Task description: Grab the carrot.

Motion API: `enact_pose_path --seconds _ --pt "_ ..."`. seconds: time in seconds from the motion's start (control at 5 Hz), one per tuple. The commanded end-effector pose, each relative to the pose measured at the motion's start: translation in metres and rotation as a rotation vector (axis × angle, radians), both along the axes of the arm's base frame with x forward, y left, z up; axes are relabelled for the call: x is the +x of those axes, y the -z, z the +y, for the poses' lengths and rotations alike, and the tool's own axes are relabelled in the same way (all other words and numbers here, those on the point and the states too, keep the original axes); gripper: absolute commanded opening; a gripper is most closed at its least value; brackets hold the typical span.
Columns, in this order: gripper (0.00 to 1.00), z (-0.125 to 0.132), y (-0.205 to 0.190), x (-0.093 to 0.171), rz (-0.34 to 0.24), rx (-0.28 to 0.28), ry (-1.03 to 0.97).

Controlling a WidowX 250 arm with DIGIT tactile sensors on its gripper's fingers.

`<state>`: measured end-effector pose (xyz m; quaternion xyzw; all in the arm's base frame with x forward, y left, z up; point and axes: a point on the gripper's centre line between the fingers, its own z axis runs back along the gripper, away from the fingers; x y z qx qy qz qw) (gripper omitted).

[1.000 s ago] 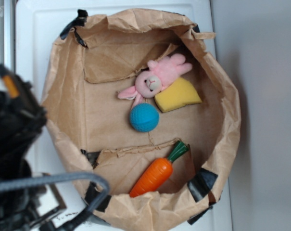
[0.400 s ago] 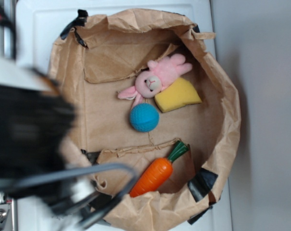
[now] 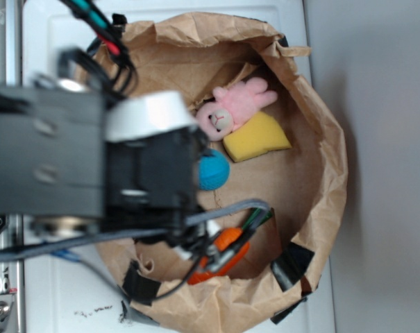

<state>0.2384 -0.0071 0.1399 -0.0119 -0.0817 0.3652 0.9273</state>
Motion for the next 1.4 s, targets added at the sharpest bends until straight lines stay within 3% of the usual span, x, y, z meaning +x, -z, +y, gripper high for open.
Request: enact_pose_path --seconds 0.0,0.2,0.4,0.8,1.0,1.2 --pt "1.00 -0.013 0.049 0.018 -0.080 0.015 -0.033" --pt "1.00 -0.025 0.063 0.031 -0.066 0.023 -0.046" --pt "1.00 -0.037 0.057 0.051 -0.062 -0.005 -0.072" --pt "1.00 -0.042 0.052 0.062 0.036 -0.050 -0.096" --pt "1.00 -0.049 0.080 0.044 0.098 -0.050 -0.033" --pt "1.00 -0.046 0.104 0.011 0.064 -0.025 -0.017"
